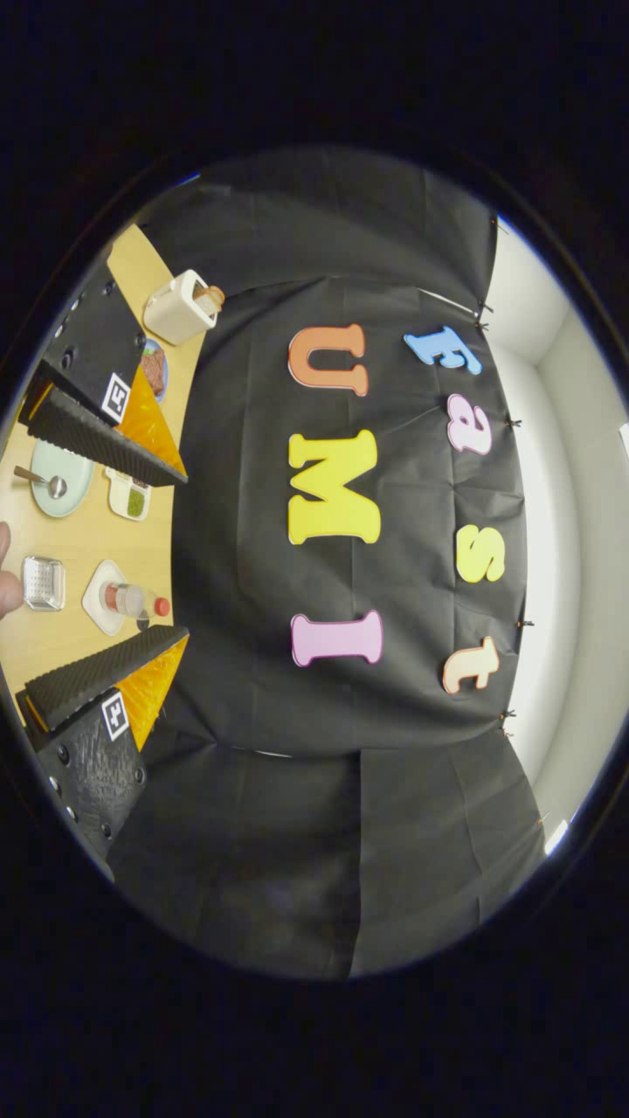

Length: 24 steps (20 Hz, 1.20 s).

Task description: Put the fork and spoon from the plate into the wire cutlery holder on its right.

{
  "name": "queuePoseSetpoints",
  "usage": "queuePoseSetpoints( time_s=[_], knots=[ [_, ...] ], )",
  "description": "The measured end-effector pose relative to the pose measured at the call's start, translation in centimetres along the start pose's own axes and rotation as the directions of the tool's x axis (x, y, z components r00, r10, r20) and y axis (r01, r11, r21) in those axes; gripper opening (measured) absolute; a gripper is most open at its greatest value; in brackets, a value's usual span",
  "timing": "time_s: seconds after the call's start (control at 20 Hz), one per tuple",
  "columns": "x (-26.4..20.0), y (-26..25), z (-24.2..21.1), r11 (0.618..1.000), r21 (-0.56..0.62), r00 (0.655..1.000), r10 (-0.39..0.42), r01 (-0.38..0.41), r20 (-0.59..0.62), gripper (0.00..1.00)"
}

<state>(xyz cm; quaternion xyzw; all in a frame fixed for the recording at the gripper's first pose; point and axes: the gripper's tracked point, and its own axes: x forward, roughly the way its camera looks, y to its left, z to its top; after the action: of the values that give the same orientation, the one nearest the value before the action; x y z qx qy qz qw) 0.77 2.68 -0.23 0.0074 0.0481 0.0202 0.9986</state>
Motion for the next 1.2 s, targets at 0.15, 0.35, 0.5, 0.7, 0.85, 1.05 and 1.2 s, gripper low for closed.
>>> queuePoseSetpoints(
  time_s=[0.15, 0.35, 0.5, 0.7, 0.85, 1.05, 1.2],
  knots=[
    [0.2, 1.0, -0.1, 0.999, -0.024, 0.999, 0.026, -0.026, -0.021, 0.95],
    [0.7, 2.9, -0.8, 0.996, -0.064, 0.996, 0.059, -0.063, -0.069, 0.95],
    [0.8, 5.2, -2.2, 0.991, -0.077, 0.985, 0.1, -0.111, -0.141, 0.95],
    [1.0, 7.9, -5.8, 0.982, -0.087, 0.948, 0.135, -0.166, -0.287, 0.95],
    [1.5, 9.1, -10.4, 0.973, -0.124, 0.887, 0.12, -0.193, -0.446, 0.95],
    [1.3, 10.9, -17.5, 0.972, -0.065, 0.755, 0.132, -0.226, -0.642, 0.96],
    [0.8, 12.0, -22.5, 0.978, -0.002, 0.637, 0.134, -0.208, -0.759, 0.96]
  ],
)
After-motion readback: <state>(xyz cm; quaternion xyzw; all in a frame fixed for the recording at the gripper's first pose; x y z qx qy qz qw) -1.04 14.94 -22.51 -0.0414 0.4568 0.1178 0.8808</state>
